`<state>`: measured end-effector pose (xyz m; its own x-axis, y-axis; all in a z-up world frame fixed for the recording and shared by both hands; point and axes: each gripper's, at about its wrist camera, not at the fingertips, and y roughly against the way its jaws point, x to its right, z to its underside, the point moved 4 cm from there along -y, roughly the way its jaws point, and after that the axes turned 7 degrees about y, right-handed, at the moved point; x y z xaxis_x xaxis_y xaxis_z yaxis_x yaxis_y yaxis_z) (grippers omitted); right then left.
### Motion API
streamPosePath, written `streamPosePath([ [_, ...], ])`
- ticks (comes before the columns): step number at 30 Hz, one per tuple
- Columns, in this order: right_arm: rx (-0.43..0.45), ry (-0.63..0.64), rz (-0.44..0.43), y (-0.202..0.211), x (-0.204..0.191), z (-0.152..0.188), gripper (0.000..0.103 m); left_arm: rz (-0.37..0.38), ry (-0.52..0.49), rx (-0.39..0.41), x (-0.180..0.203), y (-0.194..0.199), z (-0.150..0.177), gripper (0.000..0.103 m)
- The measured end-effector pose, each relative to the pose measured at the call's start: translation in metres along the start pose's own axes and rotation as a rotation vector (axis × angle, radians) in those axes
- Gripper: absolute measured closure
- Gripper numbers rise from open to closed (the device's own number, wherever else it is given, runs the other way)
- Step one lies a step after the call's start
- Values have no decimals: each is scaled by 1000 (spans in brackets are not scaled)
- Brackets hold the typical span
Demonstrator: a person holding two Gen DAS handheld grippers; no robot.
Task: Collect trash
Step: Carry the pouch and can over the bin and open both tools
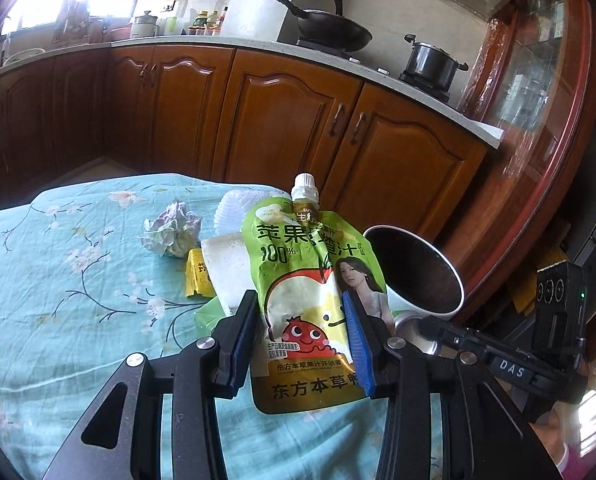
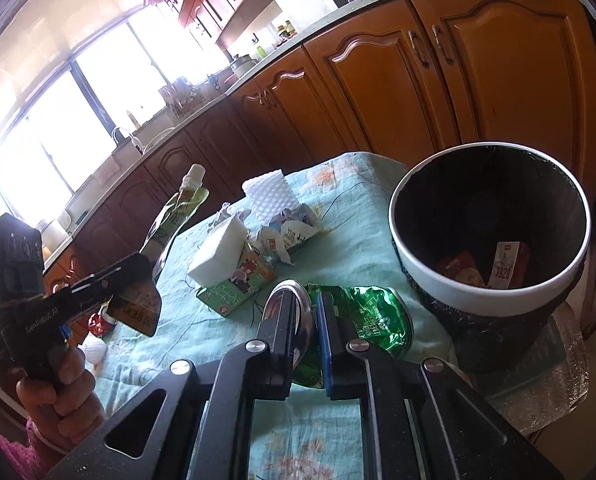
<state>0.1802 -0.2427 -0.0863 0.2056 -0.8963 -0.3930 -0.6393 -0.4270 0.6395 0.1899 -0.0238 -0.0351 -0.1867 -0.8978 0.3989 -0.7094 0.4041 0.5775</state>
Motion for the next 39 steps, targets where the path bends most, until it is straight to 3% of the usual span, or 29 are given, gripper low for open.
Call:
streamPosePath([
  [7,30,-7,-1,17,5,-8,93,4,-4,-17,18,-10,0,63],
  [20,123,-87,77,45,68,-56,93,72,-108,-68,81,-67,-11,63],
  [39,91,-194,133,20,143,-67,93,44,-213,-212,141,-190,-30,63],
])
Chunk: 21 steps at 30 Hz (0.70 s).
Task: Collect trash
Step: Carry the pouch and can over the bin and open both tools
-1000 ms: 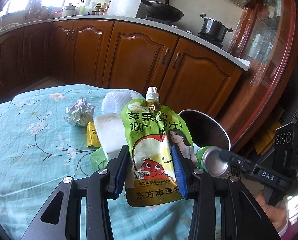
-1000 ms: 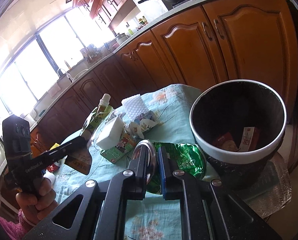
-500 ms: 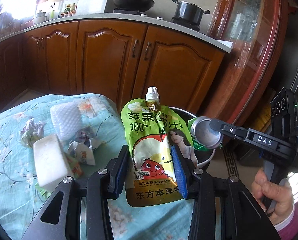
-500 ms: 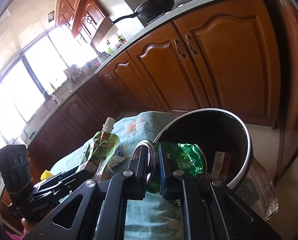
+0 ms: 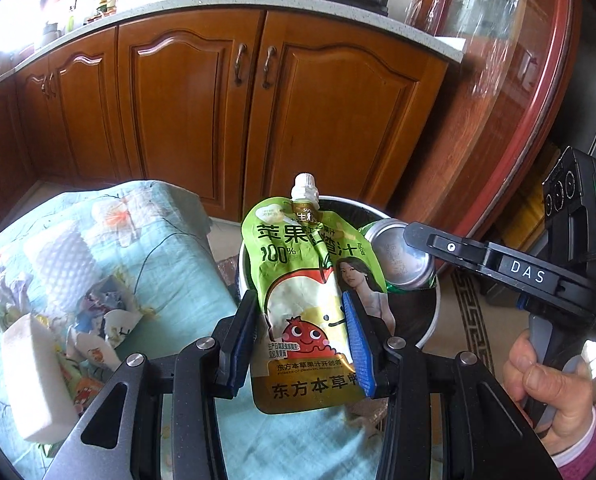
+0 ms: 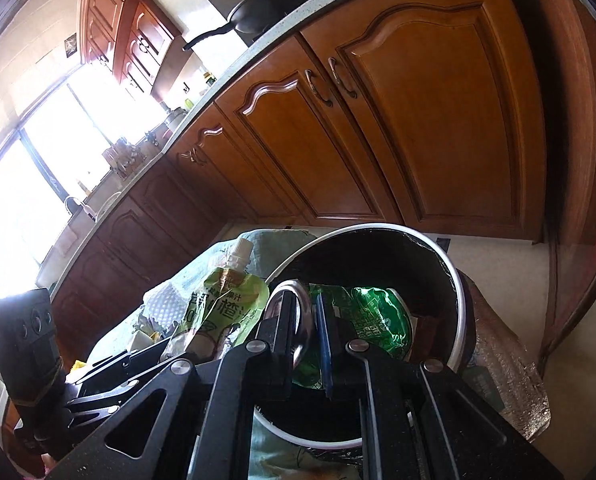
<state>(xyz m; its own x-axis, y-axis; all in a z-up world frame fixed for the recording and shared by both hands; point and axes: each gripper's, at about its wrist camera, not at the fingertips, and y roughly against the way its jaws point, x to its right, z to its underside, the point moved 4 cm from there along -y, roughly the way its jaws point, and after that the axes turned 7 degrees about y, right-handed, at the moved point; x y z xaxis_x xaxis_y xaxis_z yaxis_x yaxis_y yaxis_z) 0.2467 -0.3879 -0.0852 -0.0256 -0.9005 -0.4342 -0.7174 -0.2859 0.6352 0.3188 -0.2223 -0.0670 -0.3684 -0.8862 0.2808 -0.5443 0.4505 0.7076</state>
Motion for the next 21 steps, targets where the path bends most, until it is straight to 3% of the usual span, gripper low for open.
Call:
streamPosePath([
  [17,-60,-46,20,-27,22,3,93,-15,6,-91,9,-53,-18,58],
  [19,-62,-47,25,-28,23,2,92,-18,10,-88,10,-52,-19,55],
  [21,-64,-48,28,-29,24,1,87,-21,12,-83,9,-50,-19,45],
])
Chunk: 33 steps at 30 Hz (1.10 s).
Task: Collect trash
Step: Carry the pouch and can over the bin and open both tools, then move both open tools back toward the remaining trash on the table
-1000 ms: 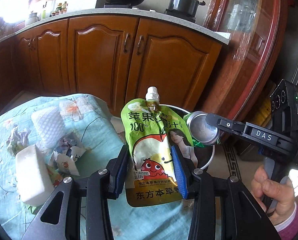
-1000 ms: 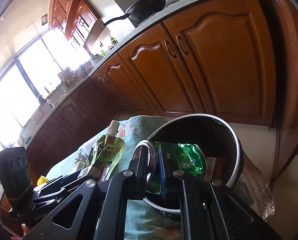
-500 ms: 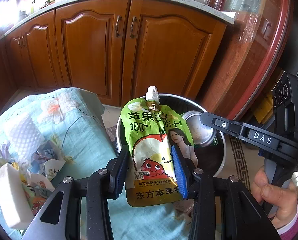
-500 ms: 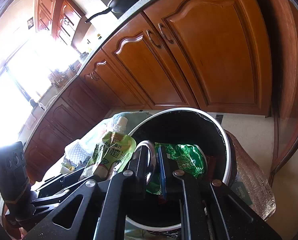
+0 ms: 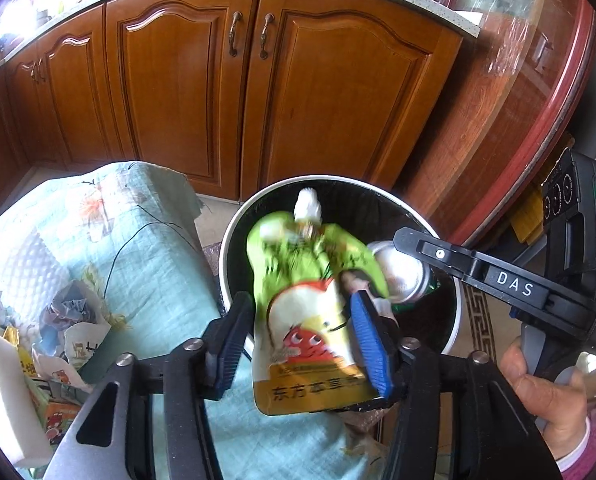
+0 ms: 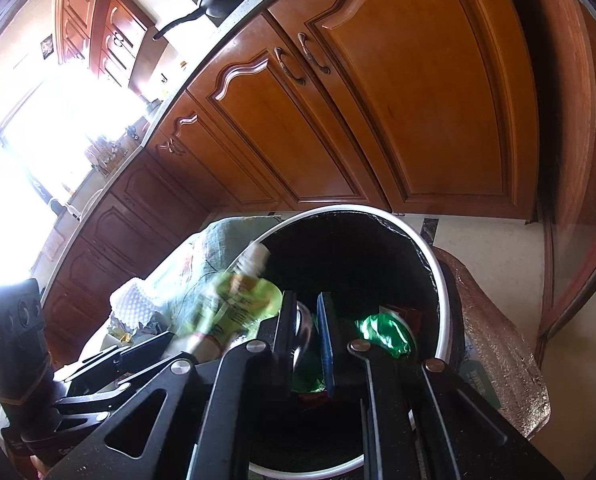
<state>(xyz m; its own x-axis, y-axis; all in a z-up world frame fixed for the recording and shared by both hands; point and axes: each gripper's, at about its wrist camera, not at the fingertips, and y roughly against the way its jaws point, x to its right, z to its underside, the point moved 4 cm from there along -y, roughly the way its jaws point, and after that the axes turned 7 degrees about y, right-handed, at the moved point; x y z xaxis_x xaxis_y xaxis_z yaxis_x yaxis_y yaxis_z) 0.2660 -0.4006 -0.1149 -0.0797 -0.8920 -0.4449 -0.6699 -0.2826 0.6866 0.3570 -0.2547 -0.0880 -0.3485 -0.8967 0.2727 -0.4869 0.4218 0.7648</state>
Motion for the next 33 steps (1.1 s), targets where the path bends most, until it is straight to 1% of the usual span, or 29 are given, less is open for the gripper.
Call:
streamPosePath([
  [1,-1,-4,-7,0,0,0,87,-4,0,7,0,2,0,42],
  [2,-2,-10,-12,0,1,0,85,-13,0,12,0,4,1,35],
  [3,-2,-13,-10,1,2,1,76,-17,1,19,0,6,2,33],
  [4,1,-11,-7,2,2,1,66,-16,5,27,-1,9,3,32],
  [5,7,-10,-7,4,1,2,61,-16,10,31,-2,12,6,32],
  [6,12,-12,-9,6,0,3,54,-16,17,35,-4,16,8,32],
  [8,21,-10,-13,10,-4,5,47,-7,33,50,-9,26,14,32],
  [9,26,-7,-13,12,-7,6,41,-4,39,60,-12,31,17,32],
  [10,33,-2,-15,15,-10,7,32,-6,46,73,-15,37,21,32],
  [13,66,27,-13,26,-23,12,17,-13,61,109,-25,57,34,28],
  [16,84,54,-17,32,-38,18,11,-25,84,135,-37,76,50,27],
  [21,95,83,-30,39,-61,34,7,-54,137,152,-60,103,77,25],
  [33,58,179,-52,36,-117,76,6,-114,305,169,-122,163,127,25],
])
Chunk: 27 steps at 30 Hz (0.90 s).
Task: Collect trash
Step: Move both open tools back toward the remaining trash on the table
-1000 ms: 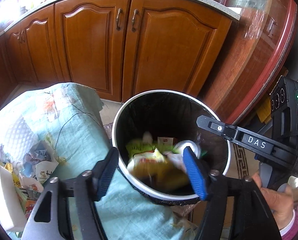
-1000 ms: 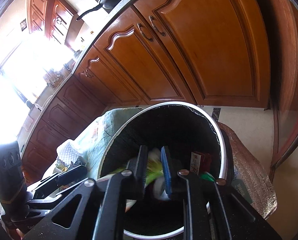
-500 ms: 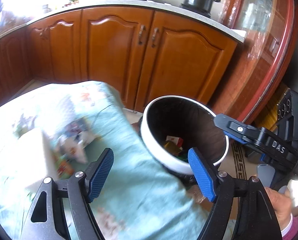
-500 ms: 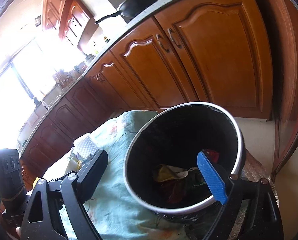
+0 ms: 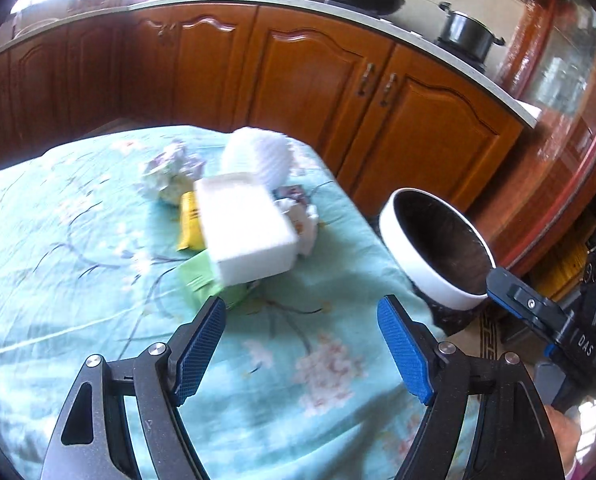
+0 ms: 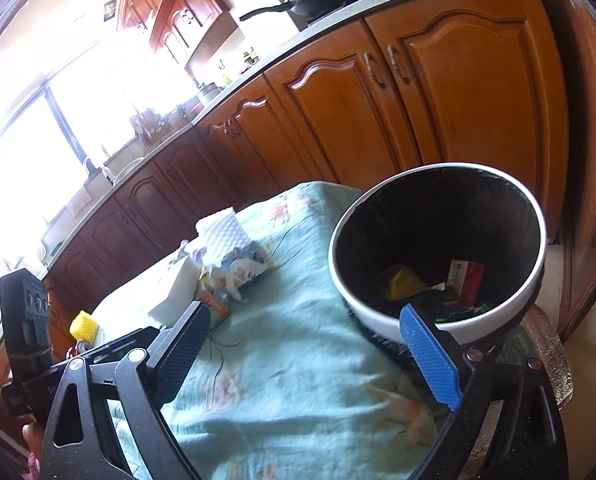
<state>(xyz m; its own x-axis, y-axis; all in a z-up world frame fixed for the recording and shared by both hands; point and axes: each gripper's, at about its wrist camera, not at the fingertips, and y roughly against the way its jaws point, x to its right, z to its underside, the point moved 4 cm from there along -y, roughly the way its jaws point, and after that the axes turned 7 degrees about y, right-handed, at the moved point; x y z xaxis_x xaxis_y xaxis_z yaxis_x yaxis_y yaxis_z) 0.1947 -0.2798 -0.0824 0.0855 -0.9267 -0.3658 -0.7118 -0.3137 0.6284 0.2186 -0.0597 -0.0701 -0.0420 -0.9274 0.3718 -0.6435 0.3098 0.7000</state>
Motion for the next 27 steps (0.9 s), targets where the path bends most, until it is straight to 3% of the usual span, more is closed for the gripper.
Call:
streamPosePath([
  [14,-74,76,-9,-22,-40,33,6,-41,83,30,-35,27,-4,25],
  [27,-89,123,26,-39,-39,24,7,-96,-6,4,-8,-20,-41,25],
])
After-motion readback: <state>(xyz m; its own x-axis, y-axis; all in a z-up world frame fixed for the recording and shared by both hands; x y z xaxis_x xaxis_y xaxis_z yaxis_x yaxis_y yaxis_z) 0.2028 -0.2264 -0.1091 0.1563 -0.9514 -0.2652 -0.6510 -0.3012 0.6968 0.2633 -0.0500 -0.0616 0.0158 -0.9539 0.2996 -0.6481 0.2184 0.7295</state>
